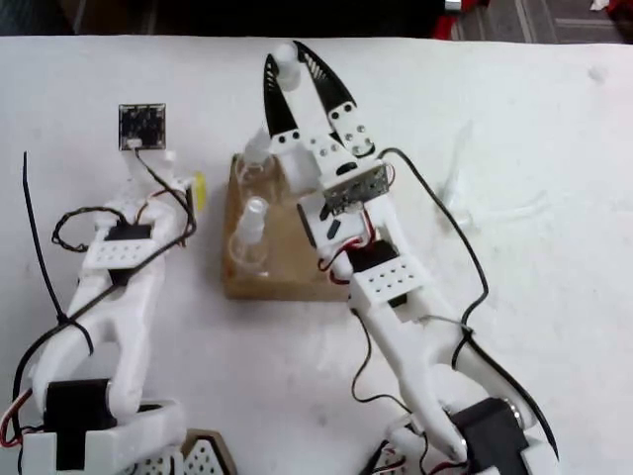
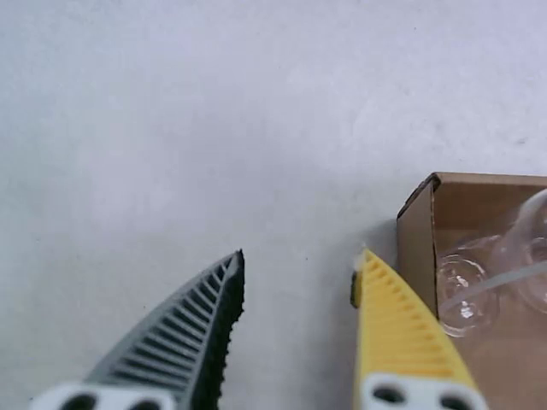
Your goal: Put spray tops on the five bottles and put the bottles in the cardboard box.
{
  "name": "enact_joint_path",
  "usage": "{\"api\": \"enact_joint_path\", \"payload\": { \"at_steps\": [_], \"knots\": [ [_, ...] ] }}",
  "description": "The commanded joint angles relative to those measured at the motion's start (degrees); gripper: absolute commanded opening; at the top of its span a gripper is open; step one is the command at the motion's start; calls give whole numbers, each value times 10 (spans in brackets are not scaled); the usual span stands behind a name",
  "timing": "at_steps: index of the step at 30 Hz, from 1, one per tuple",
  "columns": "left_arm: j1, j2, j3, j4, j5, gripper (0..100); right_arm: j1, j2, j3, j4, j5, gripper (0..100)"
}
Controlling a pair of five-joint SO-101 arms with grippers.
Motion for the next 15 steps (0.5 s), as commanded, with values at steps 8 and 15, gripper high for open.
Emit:
{"api": "enact_joint_path", "payload": {
  "at_steps": [8, 15],
  "knots": [
    [5, -20, -3, -13, -7, 195, 10, 52, -28, -37, -2, 16],
    [5, -20, -4, -13, -7, 195, 15, 54, -13, -35, -2, 16]
  ]
}}
